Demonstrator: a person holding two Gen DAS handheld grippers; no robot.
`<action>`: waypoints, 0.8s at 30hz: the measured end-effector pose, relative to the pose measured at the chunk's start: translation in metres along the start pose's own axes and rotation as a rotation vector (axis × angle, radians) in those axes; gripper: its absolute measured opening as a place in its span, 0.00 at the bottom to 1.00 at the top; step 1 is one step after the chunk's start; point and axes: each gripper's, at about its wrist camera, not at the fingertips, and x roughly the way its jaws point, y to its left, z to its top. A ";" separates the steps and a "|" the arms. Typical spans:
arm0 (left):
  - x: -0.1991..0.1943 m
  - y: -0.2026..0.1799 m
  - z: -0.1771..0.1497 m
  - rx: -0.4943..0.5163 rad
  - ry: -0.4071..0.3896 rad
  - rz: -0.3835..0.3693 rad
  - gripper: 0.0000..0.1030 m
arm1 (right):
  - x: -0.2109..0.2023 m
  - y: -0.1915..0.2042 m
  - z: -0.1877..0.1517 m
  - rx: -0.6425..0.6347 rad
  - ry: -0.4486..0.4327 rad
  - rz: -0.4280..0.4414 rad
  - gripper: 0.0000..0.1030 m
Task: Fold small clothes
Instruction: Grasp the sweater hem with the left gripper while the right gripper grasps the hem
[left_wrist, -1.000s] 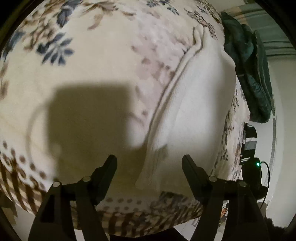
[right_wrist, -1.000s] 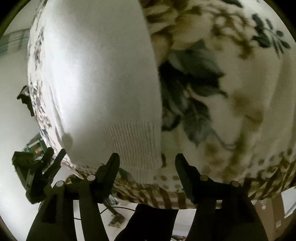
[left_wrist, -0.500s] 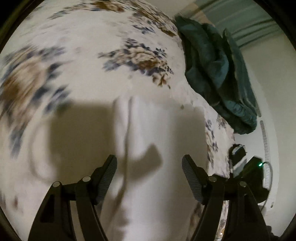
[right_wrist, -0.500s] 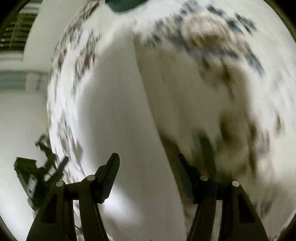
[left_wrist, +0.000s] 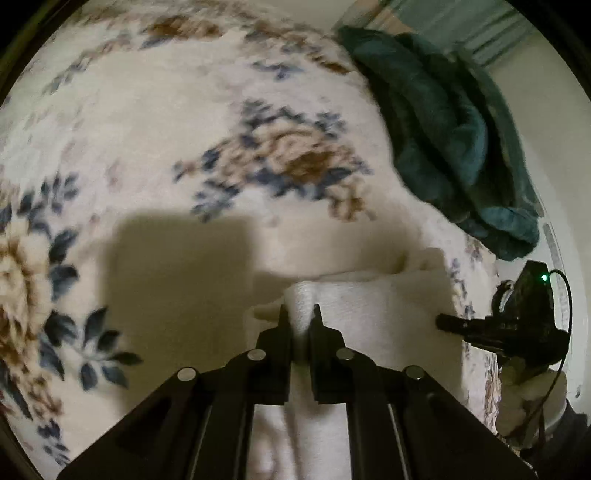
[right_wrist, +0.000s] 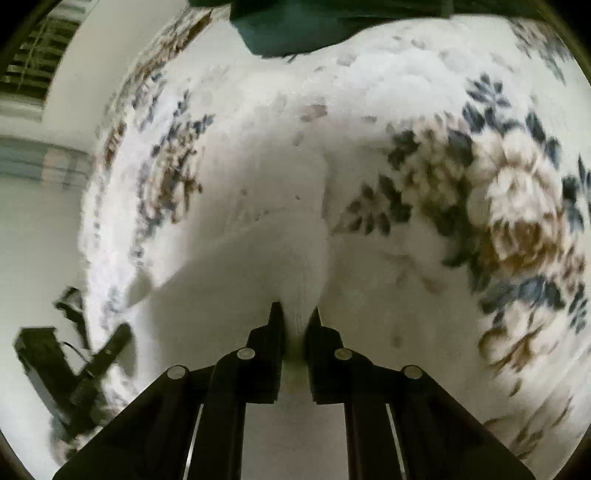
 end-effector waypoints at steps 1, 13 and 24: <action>0.005 0.007 0.000 -0.026 0.027 -0.018 0.10 | 0.007 0.002 0.001 0.004 0.028 -0.012 0.17; -0.101 -0.023 -0.068 0.019 -0.059 0.068 0.56 | -0.071 -0.007 -0.095 -0.041 0.078 0.027 0.65; -0.150 0.019 -0.318 -0.163 0.188 0.335 0.57 | -0.093 -0.094 -0.308 0.020 0.297 0.024 0.74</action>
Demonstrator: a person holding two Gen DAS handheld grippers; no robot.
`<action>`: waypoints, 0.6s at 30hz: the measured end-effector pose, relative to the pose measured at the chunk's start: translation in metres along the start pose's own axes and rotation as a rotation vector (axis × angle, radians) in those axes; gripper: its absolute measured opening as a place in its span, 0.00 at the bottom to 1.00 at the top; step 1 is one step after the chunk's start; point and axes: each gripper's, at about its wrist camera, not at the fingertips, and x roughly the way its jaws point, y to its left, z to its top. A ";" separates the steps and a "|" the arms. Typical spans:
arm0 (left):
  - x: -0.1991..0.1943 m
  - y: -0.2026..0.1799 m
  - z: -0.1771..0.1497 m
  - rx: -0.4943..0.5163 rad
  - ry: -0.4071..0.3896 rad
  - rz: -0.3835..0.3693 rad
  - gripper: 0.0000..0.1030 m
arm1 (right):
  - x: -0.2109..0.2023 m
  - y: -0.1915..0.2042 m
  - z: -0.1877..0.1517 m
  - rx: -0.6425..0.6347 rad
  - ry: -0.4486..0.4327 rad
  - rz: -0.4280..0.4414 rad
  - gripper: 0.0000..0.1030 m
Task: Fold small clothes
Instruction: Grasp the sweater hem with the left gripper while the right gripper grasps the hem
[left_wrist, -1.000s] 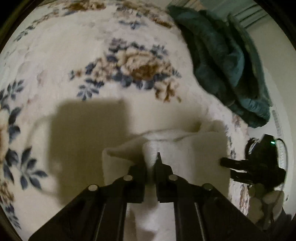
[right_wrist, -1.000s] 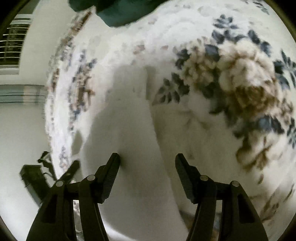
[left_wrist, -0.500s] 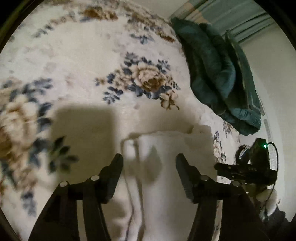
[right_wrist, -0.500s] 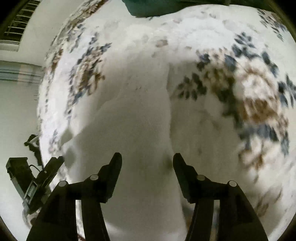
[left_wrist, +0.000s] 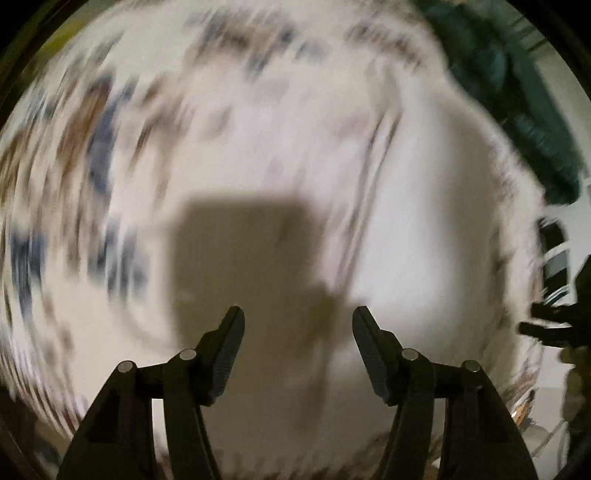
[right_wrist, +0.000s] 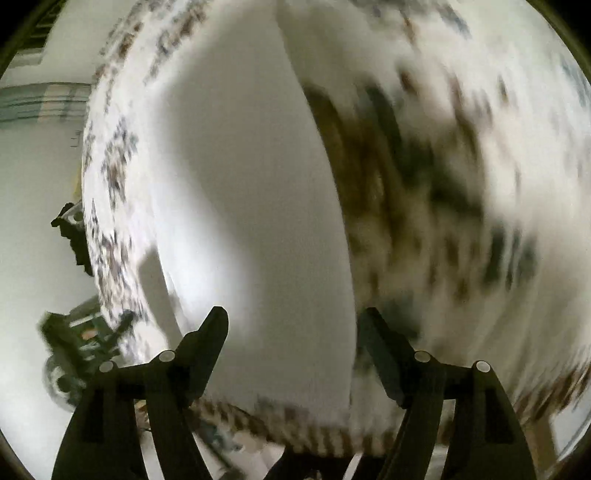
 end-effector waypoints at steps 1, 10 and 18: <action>0.009 0.004 -0.012 -0.012 0.022 0.008 0.57 | 0.009 -0.009 -0.011 0.010 0.013 -0.009 0.74; 0.069 0.009 -0.030 -0.064 0.010 -0.023 1.00 | 0.064 -0.038 -0.061 -0.013 0.043 -0.076 0.74; 0.045 0.004 -0.026 -0.115 -0.008 -0.040 1.00 | 0.066 -0.022 -0.058 -0.008 0.038 -0.023 0.74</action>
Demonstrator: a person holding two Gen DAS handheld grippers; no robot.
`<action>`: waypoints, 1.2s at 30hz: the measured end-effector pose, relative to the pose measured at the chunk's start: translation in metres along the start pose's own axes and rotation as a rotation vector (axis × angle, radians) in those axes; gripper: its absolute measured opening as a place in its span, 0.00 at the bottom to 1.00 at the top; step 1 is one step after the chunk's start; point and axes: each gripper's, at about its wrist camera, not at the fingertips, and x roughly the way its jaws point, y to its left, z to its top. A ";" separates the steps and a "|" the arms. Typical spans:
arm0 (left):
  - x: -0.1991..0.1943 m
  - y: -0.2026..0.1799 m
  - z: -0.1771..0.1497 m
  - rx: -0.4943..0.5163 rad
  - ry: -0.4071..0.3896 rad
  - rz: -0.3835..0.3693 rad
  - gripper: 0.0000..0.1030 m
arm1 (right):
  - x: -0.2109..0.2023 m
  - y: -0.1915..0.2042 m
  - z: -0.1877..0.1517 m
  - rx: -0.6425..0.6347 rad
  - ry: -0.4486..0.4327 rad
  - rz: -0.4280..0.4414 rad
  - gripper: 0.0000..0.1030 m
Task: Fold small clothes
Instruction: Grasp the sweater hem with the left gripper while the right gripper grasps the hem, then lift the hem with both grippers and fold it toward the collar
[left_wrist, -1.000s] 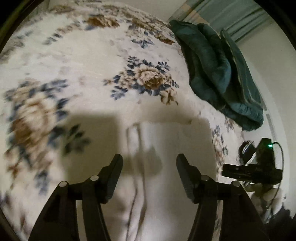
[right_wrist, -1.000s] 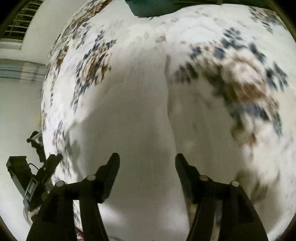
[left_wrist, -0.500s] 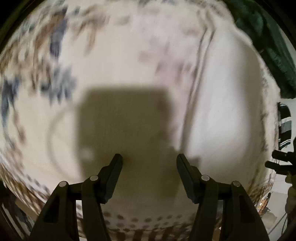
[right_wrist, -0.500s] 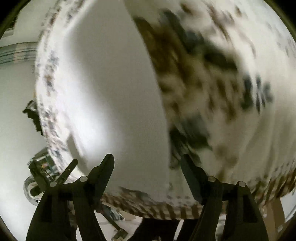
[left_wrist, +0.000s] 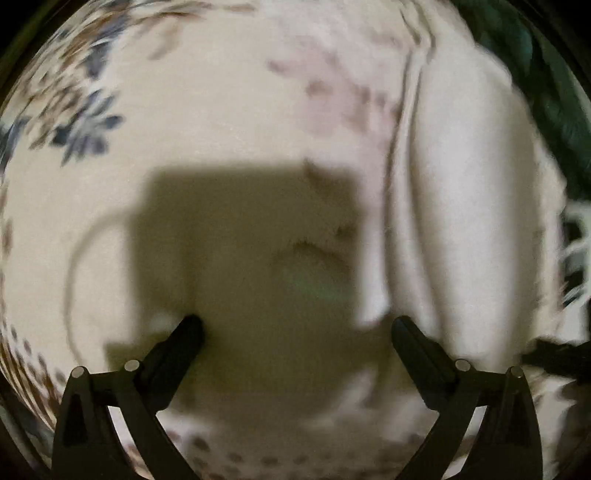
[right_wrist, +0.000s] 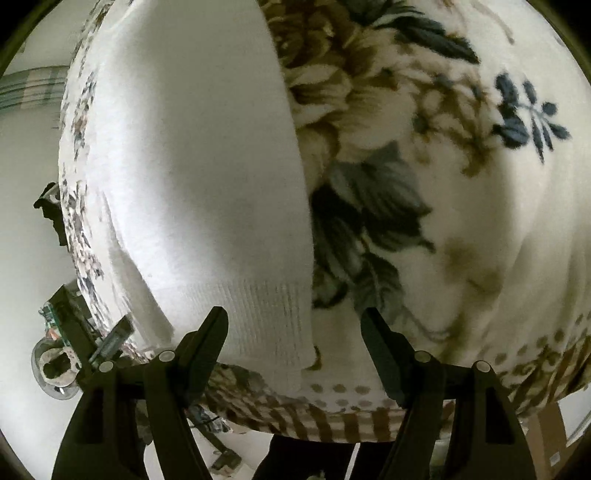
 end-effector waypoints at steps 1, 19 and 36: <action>-0.009 0.004 0.000 -0.025 -0.013 -0.033 1.00 | -0.001 -0.001 0.000 0.005 0.001 0.012 0.74; 0.029 -0.070 -0.001 0.184 0.077 -0.022 1.00 | 0.064 -0.007 -0.002 0.120 0.081 0.264 0.70; 0.029 -0.074 -0.021 0.212 0.082 -0.002 1.00 | 0.075 0.005 0.005 0.120 0.115 0.235 0.70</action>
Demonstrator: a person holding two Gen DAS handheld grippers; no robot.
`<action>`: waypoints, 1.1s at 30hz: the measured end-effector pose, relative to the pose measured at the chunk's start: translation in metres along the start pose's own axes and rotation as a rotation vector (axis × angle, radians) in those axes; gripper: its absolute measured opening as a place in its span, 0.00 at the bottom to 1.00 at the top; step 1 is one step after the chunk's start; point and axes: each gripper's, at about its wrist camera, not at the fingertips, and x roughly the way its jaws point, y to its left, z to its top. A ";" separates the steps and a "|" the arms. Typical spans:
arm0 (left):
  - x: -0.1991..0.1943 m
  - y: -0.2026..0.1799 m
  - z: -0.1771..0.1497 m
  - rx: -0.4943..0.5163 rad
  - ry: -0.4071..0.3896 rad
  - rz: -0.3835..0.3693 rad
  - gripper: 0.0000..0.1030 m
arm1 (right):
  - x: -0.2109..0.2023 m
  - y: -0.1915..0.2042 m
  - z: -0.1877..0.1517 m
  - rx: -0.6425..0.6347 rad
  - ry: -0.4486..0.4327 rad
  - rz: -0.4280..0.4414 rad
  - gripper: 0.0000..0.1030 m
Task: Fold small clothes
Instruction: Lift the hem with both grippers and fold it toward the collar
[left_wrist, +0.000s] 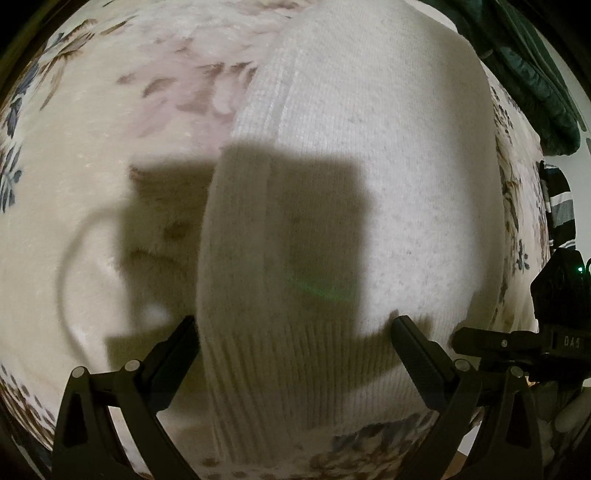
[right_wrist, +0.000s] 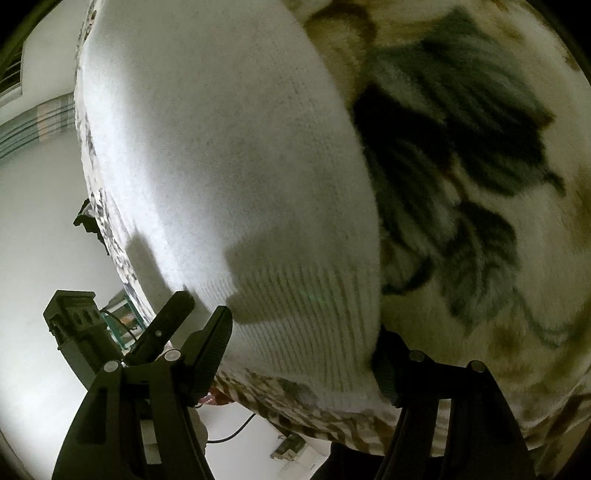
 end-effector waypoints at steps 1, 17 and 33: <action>-0.001 0.000 0.000 0.000 -0.002 -0.004 1.00 | -0.001 0.000 0.000 0.000 0.000 -0.002 0.70; -0.044 0.000 -0.006 -0.083 -0.025 -0.110 0.11 | -0.025 0.016 -0.025 0.012 -0.074 0.119 0.18; -0.138 -0.049 0.117 -0.034 -0.287 -0.310 0.10 | -0.151 0.132 0.038 -0.139 -0.297 0.257 0.17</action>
